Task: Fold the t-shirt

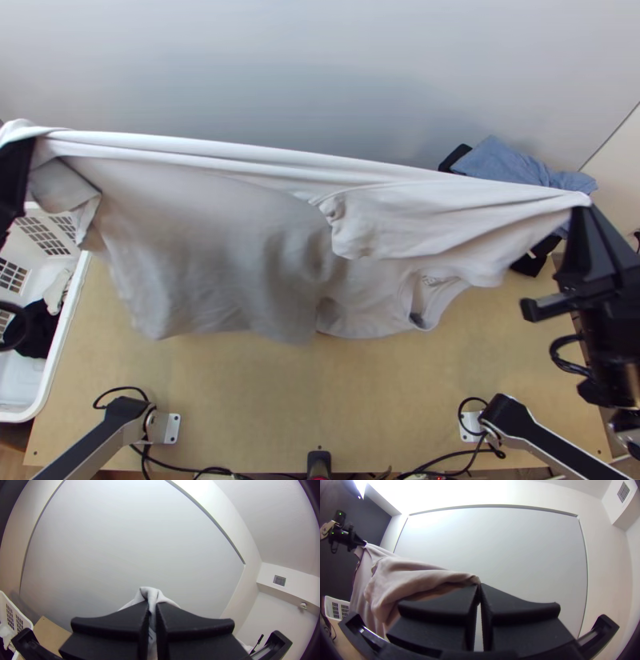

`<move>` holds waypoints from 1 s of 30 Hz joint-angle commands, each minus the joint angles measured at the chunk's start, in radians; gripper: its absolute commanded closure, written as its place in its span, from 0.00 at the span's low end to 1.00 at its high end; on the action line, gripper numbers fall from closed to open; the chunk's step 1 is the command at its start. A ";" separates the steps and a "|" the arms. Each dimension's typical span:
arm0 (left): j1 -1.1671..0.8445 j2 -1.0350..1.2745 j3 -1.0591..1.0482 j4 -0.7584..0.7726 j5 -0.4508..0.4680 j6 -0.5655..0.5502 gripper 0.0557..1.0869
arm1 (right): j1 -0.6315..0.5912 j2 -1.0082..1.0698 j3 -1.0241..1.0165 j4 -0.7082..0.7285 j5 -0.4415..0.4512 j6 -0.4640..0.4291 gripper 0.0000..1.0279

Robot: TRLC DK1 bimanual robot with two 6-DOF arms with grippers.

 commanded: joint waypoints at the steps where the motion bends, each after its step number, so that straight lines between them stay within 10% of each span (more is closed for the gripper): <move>1: 0.038 -0.076 -0.007 0.005 -0.004 0.005 0.96 | 0.008 -0.067 0.047 -0.072 0.003 -0.012 0.97; 13: 0.107 -0.274 -0.295 -0.109 -0.001 -0.089 0.96 | -0.016 -0.099 0.103 -0.179 0.012 0.019 0.97; 22: 0.107 -0.411 -0.897 -0.103 0.128 -0.110 0.96 | 0.005 -0.006 -0.037 -0.190 0.006 0.249 0.97; 30: 0.090 -0.119 -1.239 0.267 0.164 0.048 0.96 | -0.007 0.169 -0.189 -0.178 -0.054 0.493 0.97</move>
